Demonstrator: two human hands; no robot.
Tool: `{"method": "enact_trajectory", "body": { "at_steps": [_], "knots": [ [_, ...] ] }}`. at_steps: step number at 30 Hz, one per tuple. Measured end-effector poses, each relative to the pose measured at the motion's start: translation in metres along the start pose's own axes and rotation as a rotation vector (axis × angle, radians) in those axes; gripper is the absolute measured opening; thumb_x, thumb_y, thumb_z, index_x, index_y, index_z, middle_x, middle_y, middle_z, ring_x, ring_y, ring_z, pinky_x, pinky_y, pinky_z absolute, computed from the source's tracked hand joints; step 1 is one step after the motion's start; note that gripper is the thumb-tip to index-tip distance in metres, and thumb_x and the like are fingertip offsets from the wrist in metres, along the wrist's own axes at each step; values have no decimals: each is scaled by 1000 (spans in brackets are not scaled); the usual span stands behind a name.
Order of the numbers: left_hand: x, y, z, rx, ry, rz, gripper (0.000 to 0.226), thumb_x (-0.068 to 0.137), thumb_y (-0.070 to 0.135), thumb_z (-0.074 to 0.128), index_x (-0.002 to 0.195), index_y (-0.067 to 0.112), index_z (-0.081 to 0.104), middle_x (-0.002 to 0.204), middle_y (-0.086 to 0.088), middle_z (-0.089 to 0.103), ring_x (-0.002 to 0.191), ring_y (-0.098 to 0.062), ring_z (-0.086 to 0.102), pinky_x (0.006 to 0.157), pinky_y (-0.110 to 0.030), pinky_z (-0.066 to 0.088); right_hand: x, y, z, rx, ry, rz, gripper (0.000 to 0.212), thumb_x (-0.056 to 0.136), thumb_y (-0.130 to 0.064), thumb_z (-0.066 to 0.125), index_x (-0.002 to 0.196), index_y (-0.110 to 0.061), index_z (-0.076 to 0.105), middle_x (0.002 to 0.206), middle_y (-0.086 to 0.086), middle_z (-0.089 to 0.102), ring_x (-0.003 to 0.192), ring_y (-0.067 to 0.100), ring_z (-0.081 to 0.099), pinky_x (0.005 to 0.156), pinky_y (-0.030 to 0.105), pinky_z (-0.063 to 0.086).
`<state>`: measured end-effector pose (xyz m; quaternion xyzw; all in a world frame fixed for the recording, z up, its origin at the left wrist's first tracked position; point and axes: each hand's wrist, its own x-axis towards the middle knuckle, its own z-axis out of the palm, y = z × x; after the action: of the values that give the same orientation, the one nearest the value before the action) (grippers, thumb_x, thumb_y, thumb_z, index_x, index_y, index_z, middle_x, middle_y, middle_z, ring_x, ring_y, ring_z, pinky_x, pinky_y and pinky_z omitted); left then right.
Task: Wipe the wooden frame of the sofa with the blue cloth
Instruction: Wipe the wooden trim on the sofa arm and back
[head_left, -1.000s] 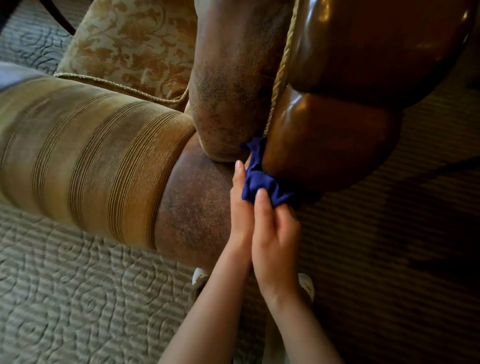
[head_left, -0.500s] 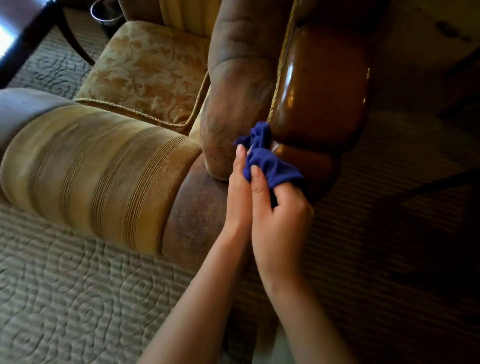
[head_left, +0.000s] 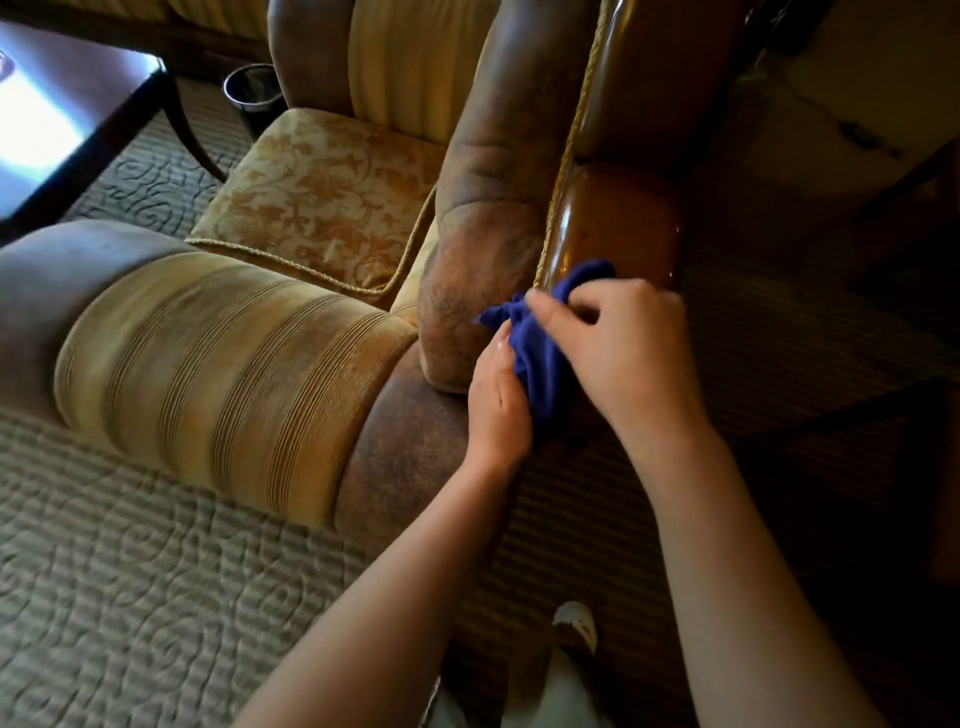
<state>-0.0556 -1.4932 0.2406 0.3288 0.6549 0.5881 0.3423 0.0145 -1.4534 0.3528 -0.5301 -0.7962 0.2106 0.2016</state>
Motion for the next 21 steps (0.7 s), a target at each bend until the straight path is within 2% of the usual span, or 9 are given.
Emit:
{"method": "enact_trajectory", "body": {
  "at_steps": [3,5,6,8,10,12,14,16,21],
  "knots": [
    [8,-21,3,36,-1,-74,35,99,31,28,112,20,58,115,-7,64,106,-19,60,98,-39,45,22,2,-17,48,255,-100,30,95,-33,50,80,-15,68,75,-1,64,69,10,57,62,12,44],
    [7,-19,14,-23,37,-190,27,102,20,33,115,18,57,111,1,63,103,-11,59,99,-36,45,43,11,-16,23,349,-107,29,95,-29,46,97,-11,70,94,5,68,90,18,62,81,29,50],
    [2,-9,19,-30,68,-188,27,102,19,33,118,21,55,115,7,60,107,-5,56,103,-30,42,53,18,-11,-2,361,-79,30,95,-28,45,106,-10,68,105,6,68,100,20,60,89,34,48],
    [-8,17,29,-29,86,-64,34,103,25,28,131,24,47,134,13,48,125,0,42,112,-25,28,66,33,2,2,358,-20,32,95,-23,45,115,-7,65,116,8,65,111,21,58,97,33,43],
    [-2,42,37,10,109,31,46,101,31,25,143,17,38,150,2,36,139,-8,28,118,-31,17,71,45,13,61,382,-3,31,94,-14,46,114,-2,66,118,12,65,114,23,58,101,28,39],
    [16,61,43,181,95,150,54,98,37,19,143,14,38,153,-3,31,143,-13,22,118,-30,13,71,50,17,109,401,11,29,92,-9,47,112,-1,67,118,13,65,116,23,58,103,26,37],
    [41,76,41,393,15,289,65,92,41,11,139,11,45,152,-4,33,143,-16,22,115,-29,14,71,48,16,172,441,52,28,92,-9,48,110,-1,68,115,12,67,112,22,60,98,18,35],
    [64,80,37,472,-100,345,58,96,35,16,140,10,44,153,-4,31,144,-16,20,117,-29,14,72,44,17,211,510,100,27,92,-10,49,109,-1,68,113,12,68,107,21,62,93,15,35],
    [124,68,18,252,-417,58,43,104,17,29,146,9,32,152,-9,31,142,-17,26,114,-18,16,67,44,27,212,601,97,30,93,-13,47,111,-2,67,117,12,66,112,22,60,98,31,44]
  ]
}}
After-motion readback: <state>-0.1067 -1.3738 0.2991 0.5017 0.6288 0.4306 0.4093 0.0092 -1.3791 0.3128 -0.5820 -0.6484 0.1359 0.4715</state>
